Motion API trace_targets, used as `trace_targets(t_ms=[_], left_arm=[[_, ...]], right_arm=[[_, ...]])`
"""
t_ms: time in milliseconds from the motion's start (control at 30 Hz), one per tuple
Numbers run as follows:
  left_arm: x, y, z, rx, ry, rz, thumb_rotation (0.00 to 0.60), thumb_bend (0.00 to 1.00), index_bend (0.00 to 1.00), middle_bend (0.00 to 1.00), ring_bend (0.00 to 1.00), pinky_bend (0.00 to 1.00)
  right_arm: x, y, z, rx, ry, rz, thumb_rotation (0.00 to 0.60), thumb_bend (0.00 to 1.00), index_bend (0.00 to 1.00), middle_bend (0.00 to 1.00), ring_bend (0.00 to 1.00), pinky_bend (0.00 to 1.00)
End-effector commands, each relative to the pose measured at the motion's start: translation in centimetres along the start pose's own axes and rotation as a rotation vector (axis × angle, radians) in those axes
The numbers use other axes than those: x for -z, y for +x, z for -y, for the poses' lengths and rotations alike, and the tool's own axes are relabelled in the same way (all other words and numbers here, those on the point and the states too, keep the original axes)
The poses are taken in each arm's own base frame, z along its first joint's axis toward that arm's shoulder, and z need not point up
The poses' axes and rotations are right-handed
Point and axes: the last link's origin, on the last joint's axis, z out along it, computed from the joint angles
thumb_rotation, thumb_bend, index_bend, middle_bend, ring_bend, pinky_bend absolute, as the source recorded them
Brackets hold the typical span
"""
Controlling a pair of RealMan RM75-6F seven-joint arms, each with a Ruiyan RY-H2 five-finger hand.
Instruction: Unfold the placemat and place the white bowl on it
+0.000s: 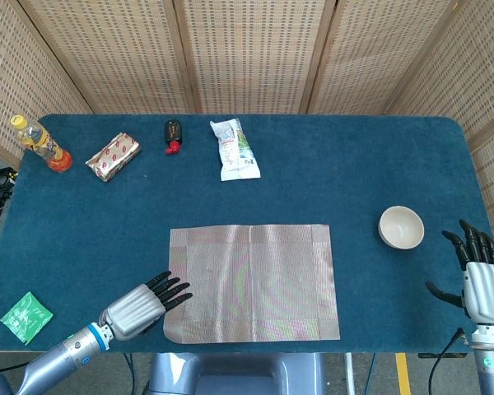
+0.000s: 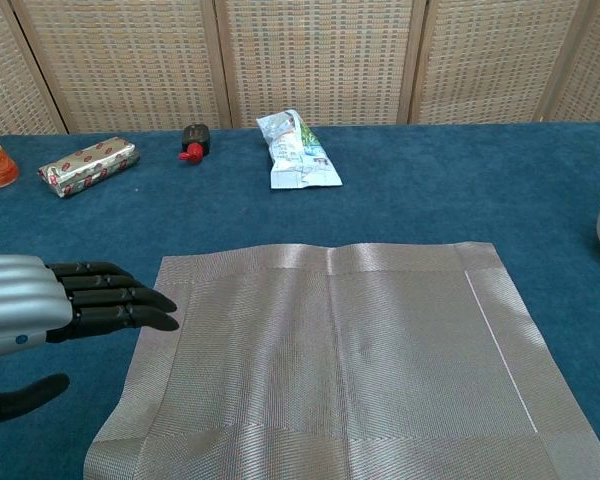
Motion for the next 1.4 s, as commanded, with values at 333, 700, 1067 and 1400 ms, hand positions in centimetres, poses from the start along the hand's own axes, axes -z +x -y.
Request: trace_targets(t_ms=[333, 700, 1067, 1400], left_arm=[[-4.6, 0.4, -0.6, -0.079, -0.119, 0.115, 0.600, 0.92, 0.00, 0.00, 0.00, 0.00], [-7.8, 0.0, -2.9, -0.102, -0.204, 0.172, 0.600, 0.92, 0.00, 0.00, 0.00, 0.00], [-7.9, -0.6, -2.9, -0.098, -0.194, 0.236, 0.600, 0.92, 0.00, 0.00, 0.00, 0.00], [-7.4, -1.0, -2.7, -0.088, -0.175, 0.257, 0.600, 0.91, 0.00, 0.00, 0.00, 0.00]], right_arm=[[-0.2, -0.2, -0.2, 0.001, -0.010, 0.010, 0.600, 0.24, 0.20, 0.00, 0.00, 0.00], [-0.3, 0.0, -0.5, -0.004, -0.024, 0.008, 0.600, 0.25, 0.20, 0.00, 0.00, 0.00], [-0.3, 0.0, -0.6, -0.009, -0.026, 0.014, 0.600, 0.25, 0.20, 0.00, 0.00, 0.00], [-0.2, 0.0, -0.3, -0.009, -0.020, 0.015, 0.600, 0.25, 0.20, 0.00, 0.00, 0.00]])
